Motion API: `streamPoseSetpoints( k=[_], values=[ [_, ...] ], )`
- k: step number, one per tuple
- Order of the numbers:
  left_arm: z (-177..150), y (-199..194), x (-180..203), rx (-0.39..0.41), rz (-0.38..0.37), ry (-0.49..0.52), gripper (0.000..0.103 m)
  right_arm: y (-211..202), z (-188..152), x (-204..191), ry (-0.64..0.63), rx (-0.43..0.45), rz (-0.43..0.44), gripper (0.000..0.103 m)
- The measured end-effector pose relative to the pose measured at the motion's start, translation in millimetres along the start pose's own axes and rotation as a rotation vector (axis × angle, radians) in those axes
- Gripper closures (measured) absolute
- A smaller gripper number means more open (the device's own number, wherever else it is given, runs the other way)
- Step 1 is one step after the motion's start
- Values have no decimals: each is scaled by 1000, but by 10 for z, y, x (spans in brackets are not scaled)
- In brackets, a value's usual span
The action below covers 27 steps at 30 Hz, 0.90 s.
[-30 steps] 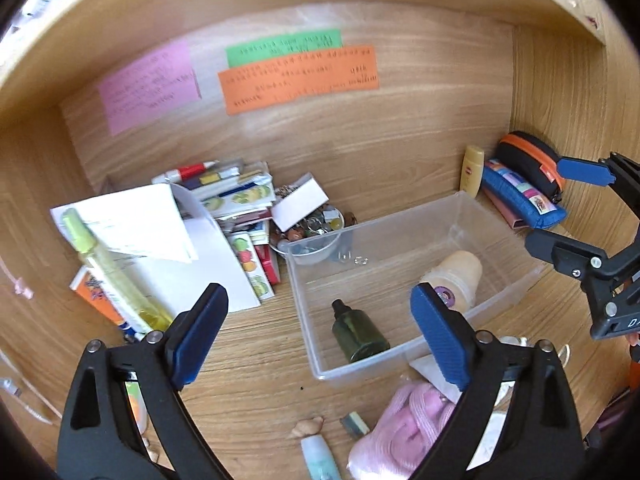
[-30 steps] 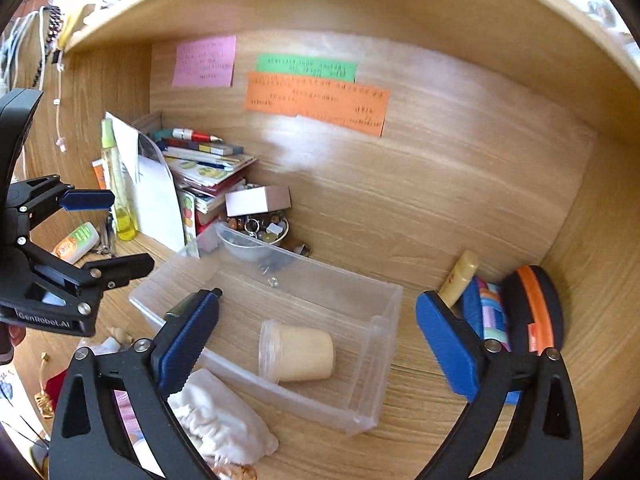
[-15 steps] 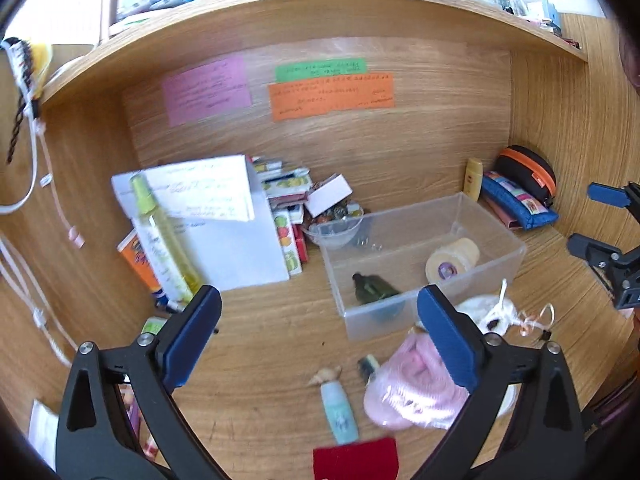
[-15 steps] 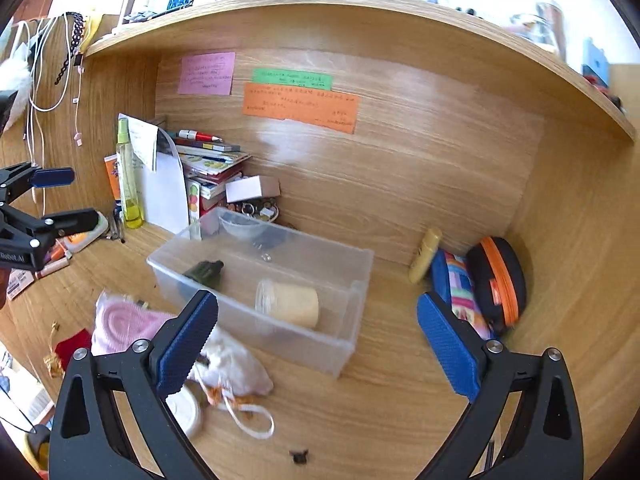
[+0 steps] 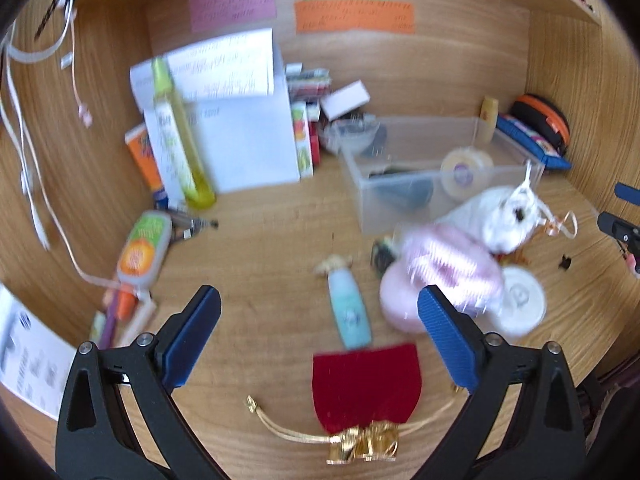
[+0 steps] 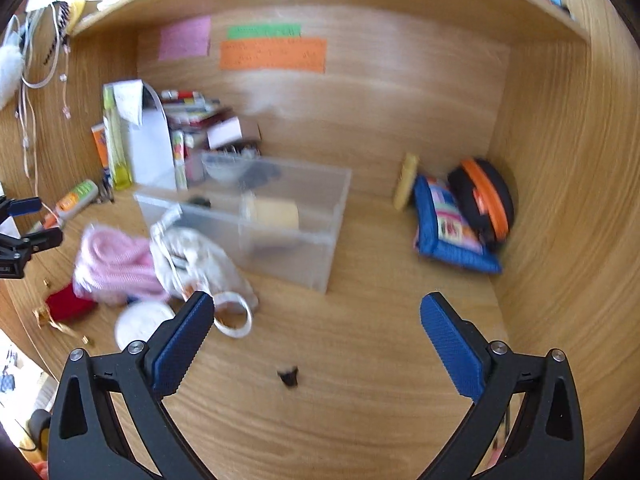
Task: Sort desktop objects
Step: 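Move the left tool toward the red velvet gift bag on the desk, then grasp the red velvet gift bag with the left tool while the right tool grasps a small black clip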
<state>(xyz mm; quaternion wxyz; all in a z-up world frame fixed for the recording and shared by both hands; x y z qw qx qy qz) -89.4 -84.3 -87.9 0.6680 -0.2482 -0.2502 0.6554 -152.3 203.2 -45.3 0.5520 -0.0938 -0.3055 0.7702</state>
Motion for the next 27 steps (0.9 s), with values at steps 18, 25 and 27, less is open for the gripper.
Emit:
streamPoseSetpoints(
  k=[18,25,27],
  values=[
    [-765,300,133,-140,-52,-44,3,338,-626,-101,-6,-132,56,6],
    [-779,317,165,-110,-81,-41,2,421,-646,-134,-11,-152,85,25],
    [-779,315,152,-99,-81,-41,2,460,-664,-143,-12,-171,99,34]
  ],
)
Point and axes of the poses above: each gripper's, at about its wrist camera, not at the fingertips, and y roughly the way its jaws point, x to its right, z to its top, the point moved 8 cm from there along y, roughly the way its jaws point, and after that the axes turned 7 degrees about -z, right-handed, at the moved point
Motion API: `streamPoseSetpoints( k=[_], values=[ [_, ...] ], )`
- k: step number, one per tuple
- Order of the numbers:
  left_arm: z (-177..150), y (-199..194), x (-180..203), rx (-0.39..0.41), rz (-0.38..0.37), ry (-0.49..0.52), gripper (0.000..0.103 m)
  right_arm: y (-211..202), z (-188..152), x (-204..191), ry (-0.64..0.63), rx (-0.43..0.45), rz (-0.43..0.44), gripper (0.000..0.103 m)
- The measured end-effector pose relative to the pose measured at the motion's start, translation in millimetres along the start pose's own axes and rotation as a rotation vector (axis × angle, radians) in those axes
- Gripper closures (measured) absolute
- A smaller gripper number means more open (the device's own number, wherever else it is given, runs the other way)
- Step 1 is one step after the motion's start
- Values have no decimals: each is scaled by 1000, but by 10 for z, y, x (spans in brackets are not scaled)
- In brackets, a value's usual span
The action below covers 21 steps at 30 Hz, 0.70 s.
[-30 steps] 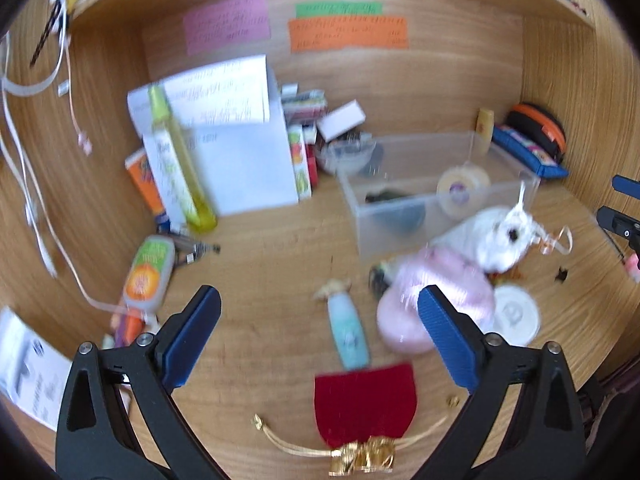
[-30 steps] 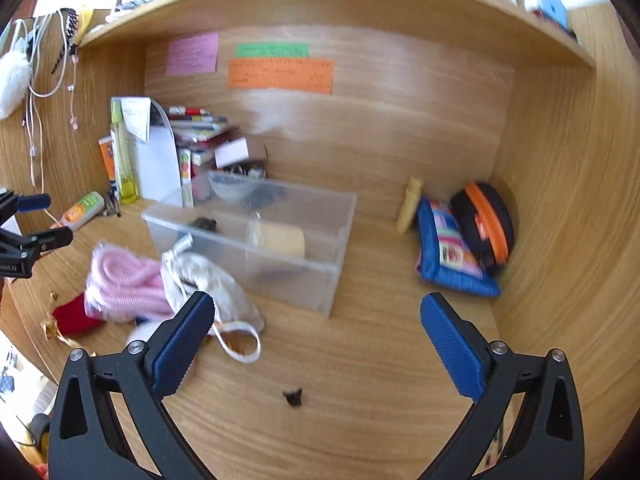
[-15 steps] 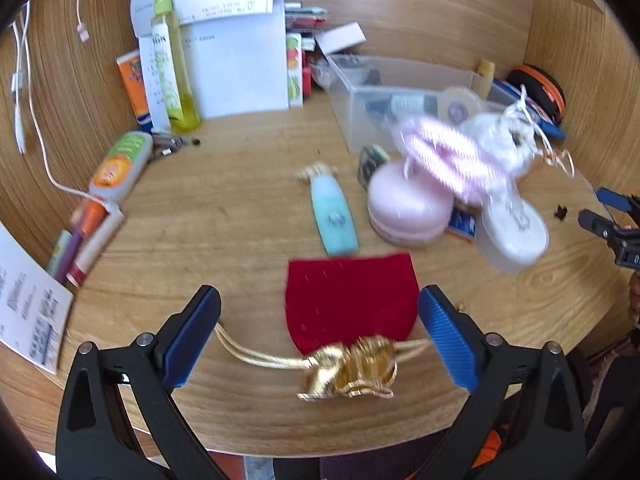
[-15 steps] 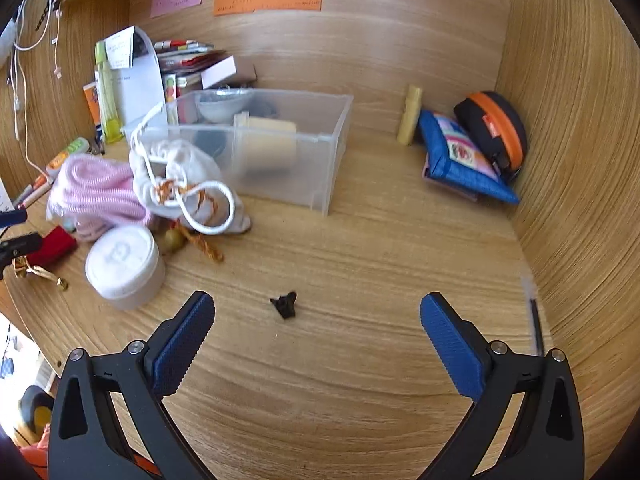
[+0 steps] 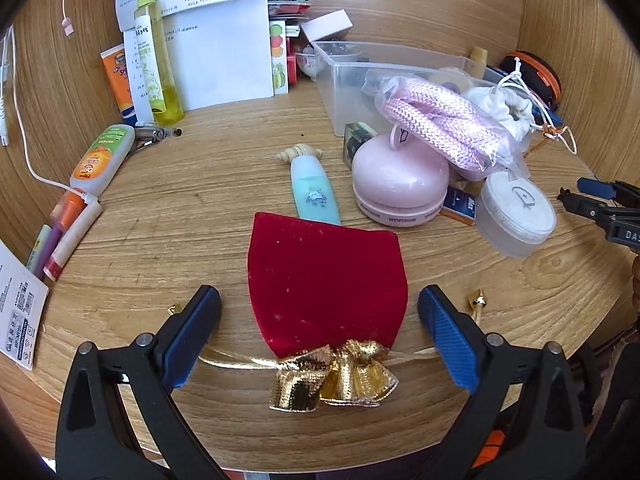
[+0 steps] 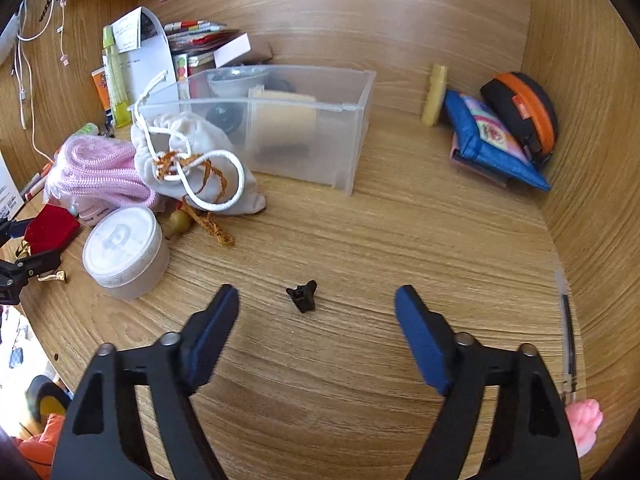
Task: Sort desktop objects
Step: 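Grasp the red velvet gift bag with the left tool while the right tool grasps a small black clip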
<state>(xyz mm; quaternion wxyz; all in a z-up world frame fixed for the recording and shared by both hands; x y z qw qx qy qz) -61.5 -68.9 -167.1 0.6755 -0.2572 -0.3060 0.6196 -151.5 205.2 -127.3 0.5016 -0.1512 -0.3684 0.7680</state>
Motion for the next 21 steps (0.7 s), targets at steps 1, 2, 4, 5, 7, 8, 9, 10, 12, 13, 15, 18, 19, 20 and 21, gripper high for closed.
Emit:
streamPoseSetpoints(
  k=[1,2,4,5,7,8,9,10,12,13,15,18,19,20,21],
  values=[
    [0,-1,-5,7,1,1,3,20,-4,0,-1,-8,2,36],
    [5,-7,-22,21,11,-3,6,34,-6,0,-3,-12,3,39],
    [21,-12,-65,41,16,-15,10,55,-3,-9,-9,-18,8,45],
    [29,-16,-91,52,21,-19,13,64,0,-16,-11,-22,13,50],
    [42,-23,-127,60,25,-21,19,81,8,-29,-14,-28,23,55],
    [46,-26,-140,62,24,-23,21,93,10,-34,-16,-32,25,57],
    [50,-28,-148,64,25,-20,22,101,8,-42,-17,-34,26,59],
    [49,-31,-150,66,23,-19,26,108,8,-48,-20,-36,27,60],
    [50,-29,-155,70,25,-20,31,106,8,-69,-27,-35,34,68],
    [55,-24,-164,72,26,-24,34,107,10,-70,-29,-35,37,69],
    [66,-13,-205,93,40,-41,41,97,11,-95,-39,-32,39,75],
    [67,-2,-223,107,54,-44,45,85,11,-123,-49,-29,46,82],
    [66,0,-223,108,55,-42,46,79,6,-142,-53,-27,50,84],
    [69,1,-226,109,53,-43,50,74,1,-154,-56,-26,49,88],
    [69,2,-228,109,58,-43,52,70,-5,-165,-60,-24,46,88]
  ],
)
Point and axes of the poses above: each gripper's, at about its wrist camera, not at the fingertips, and y roughly the way its jaws point, x to its right, z to its top, the point moved 8 cm from there along y, roughly the way its jaws point, and after that the axes turned 7 degrees about -z, right-handed, at the moved point
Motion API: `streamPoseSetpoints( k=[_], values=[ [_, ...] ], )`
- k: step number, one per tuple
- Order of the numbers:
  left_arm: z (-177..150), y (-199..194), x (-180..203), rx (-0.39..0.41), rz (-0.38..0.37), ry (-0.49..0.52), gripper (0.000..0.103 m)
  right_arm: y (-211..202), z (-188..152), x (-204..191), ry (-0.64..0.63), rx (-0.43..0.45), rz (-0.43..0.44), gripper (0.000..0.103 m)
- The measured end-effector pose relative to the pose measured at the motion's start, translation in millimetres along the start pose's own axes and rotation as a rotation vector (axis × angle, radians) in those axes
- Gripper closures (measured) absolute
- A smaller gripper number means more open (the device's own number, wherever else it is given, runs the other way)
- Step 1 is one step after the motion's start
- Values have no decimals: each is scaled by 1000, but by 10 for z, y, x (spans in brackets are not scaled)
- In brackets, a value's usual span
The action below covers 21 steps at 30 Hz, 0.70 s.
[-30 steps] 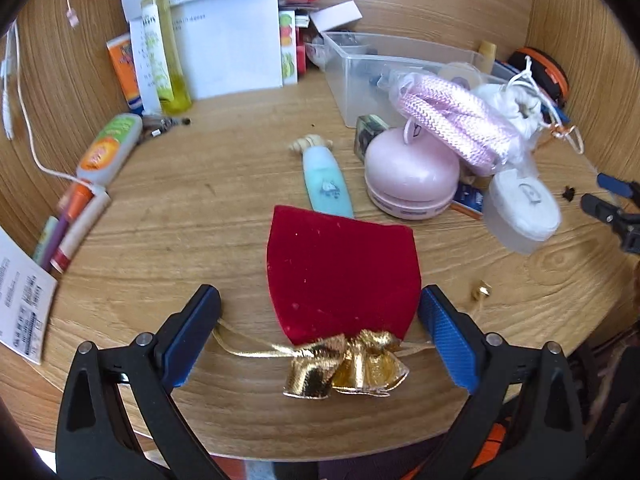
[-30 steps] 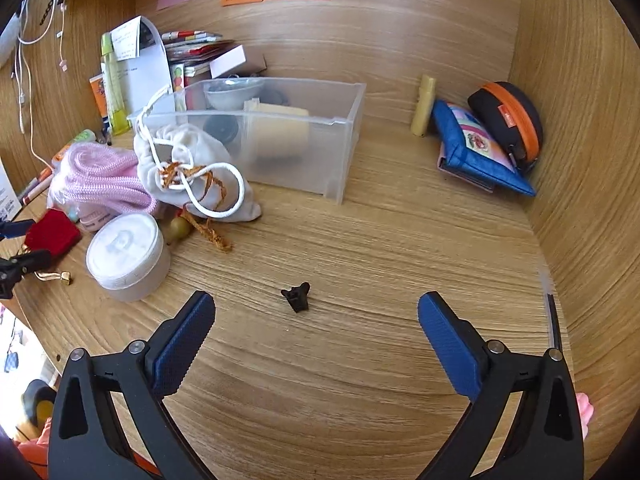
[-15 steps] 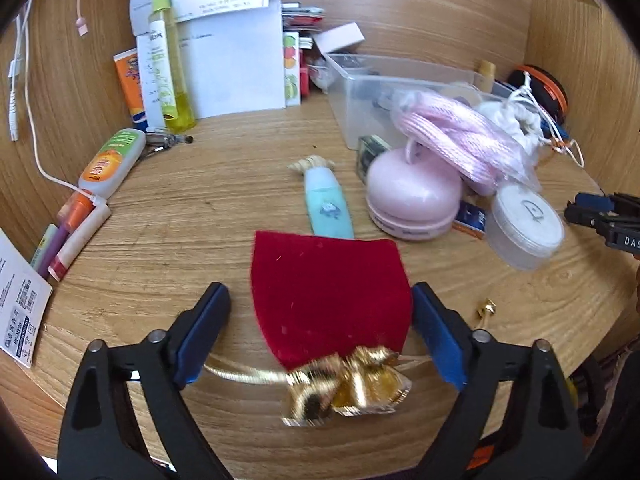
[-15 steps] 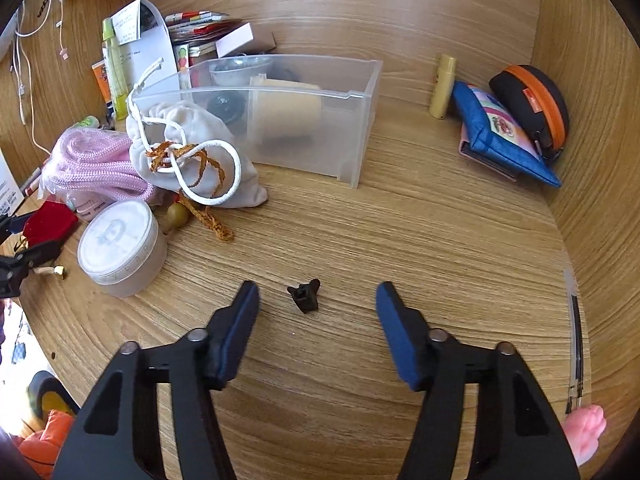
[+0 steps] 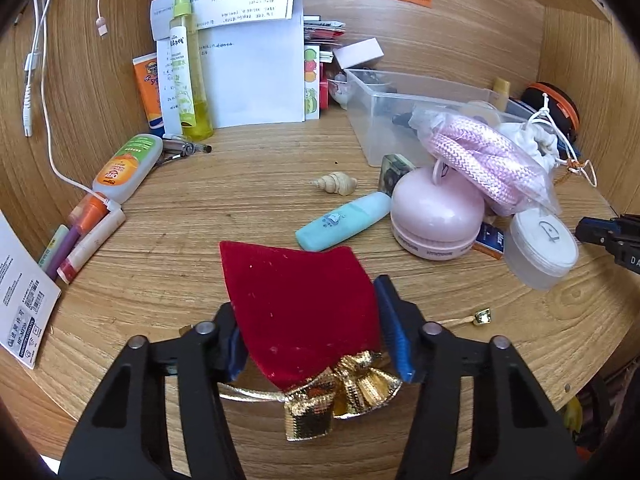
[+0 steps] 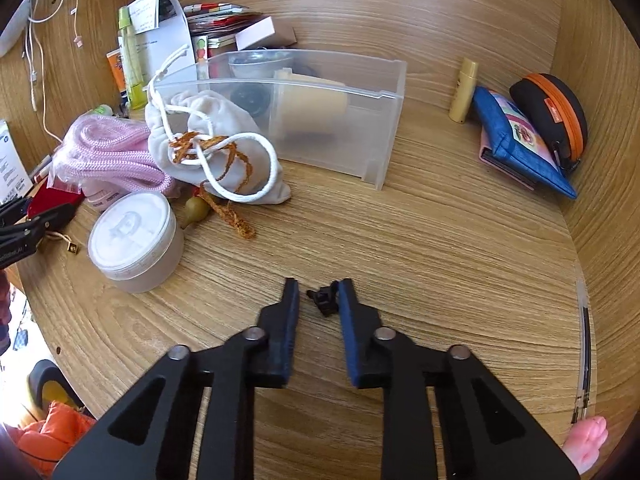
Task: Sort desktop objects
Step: 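Grasp the red velvet gift bag with the left tool while the right tool grasps a small black clip, then carry the red gift bag and black clip over the clear box with both tools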
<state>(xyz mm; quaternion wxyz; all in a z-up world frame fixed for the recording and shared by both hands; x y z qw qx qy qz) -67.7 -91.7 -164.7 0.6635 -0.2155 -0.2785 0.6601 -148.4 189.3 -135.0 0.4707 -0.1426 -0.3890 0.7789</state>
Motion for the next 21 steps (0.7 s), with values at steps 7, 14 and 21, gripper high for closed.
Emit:
streamPoseSetpoints(
  k=[7,14,21],
  values=[
    [19,-44,-101,-4,-42,-70,66,-60,5,-26,15,20,27,89],
    [83,-188,-130,31,-46,-97,67,-233,99,30,29,66,25,89],
    [320,-361,-113,90,-43,-87,67,-401,256,110,33,117,18,89]
  ],
)
Point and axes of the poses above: each gripper's, at about its wrist camera, not at the fingertips, and y roughly the way its jaws point, x to its right, z to its top, the point moved 8 cm from there along y, roughly the way its jaws point, and after that the axes turned 7 degrees about -z, right-handed, at the moved point
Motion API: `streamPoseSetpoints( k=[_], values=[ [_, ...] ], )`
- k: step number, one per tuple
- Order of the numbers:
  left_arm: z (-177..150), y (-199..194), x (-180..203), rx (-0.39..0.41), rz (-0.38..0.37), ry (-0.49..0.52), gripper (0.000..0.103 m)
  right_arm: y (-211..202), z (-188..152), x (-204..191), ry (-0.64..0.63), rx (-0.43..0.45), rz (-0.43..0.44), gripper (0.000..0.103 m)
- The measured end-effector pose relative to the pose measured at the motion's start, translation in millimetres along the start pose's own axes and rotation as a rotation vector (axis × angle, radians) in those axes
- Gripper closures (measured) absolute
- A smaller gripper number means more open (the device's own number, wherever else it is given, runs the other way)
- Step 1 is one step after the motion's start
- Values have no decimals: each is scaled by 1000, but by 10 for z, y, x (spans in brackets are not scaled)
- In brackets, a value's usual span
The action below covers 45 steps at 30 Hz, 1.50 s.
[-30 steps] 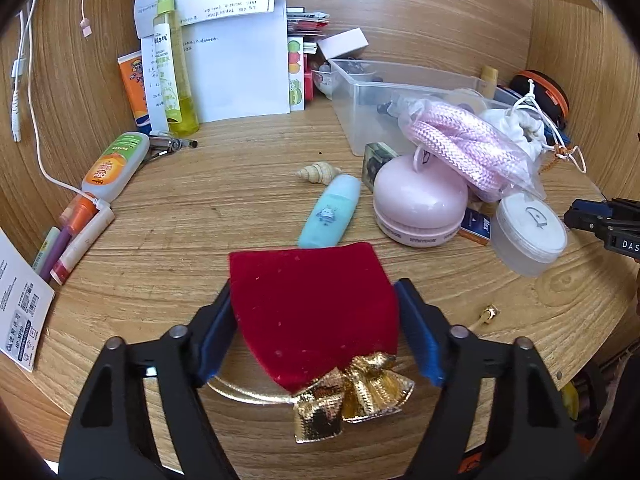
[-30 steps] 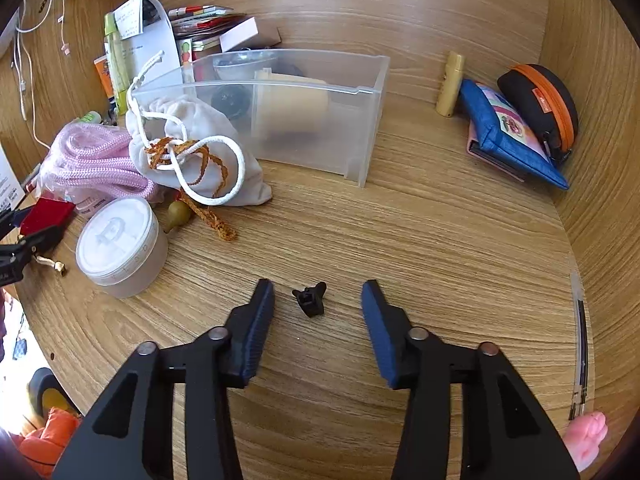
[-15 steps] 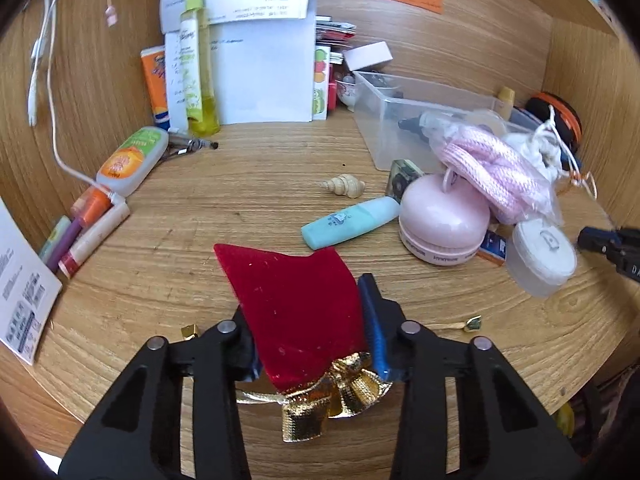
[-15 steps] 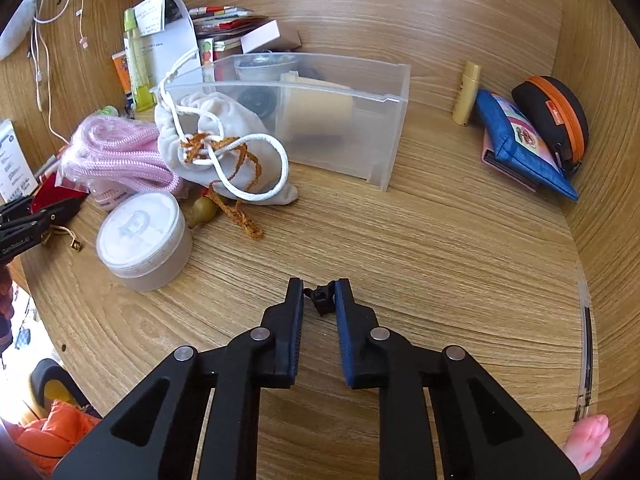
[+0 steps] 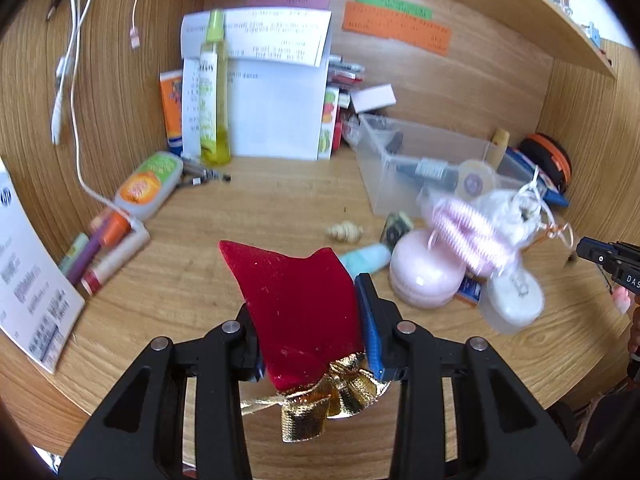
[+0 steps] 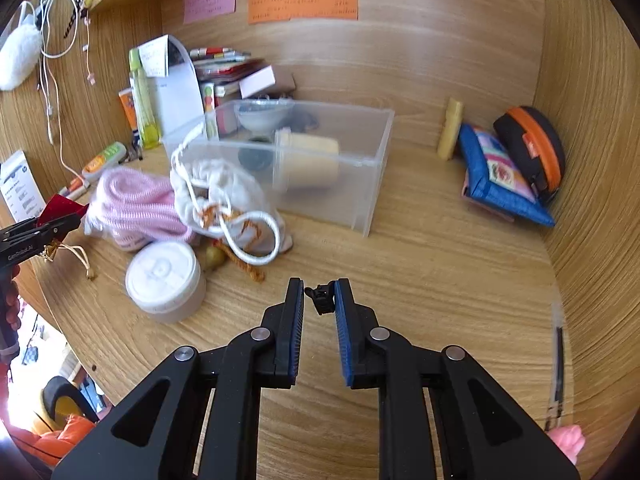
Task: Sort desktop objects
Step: 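Carry the red gift bag and black clip over the clear box with both tools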
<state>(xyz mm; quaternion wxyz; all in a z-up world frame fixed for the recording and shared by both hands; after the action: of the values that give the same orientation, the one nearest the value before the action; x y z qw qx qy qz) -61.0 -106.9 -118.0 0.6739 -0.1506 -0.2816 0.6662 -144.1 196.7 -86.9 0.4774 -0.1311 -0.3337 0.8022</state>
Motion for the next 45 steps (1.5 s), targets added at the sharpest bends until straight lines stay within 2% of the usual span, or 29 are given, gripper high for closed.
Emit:
streamPoseSetpoints(
  k=[13,15,19,21,24,30,33,38,45],
  values=[
    [609,51,141,68,-23,52,67,-79,461,111,-9,79,-8,89],
    [645,37,183,75,-38,55,67,-56,407,92,-2,63,21,89],
    [676,42,297,76,-61,68,67,25,168,-11,-45,13,24,88],
    [662,54,351,69,-77,74,67,117,9,-51,-61,-35,30,81],
    [636,68,433,64,-93,88,67,216,-177,-67,-54,-86,45,80],
    [602,100,553,56,-113,95,67,309,-347,-39,-28,-120,71,80],
    [613,99,593,58,-115,92,67,313,-366,-62,-41,-115,65,81],
    [701,86,653,73,-124,97,67,271,-324,-74,-45,-102,59,91],
    [890,92,727,95,-149,107,67,133,-61,54,-32,-48,28,91]
  ],
)
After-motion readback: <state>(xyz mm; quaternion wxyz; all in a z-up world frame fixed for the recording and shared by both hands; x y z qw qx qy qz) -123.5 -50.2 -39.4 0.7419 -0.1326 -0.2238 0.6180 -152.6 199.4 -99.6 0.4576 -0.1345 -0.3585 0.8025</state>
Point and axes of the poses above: each gripper's, at about its wrist camera, not at the fingertips, and y roughly the way its jaws point, x to its right, z to its top, the point moved 8 cm from there along y, roughly the way its jaws point, and after that the axes turned 7 degrees about -z, right-handed, at the moved point
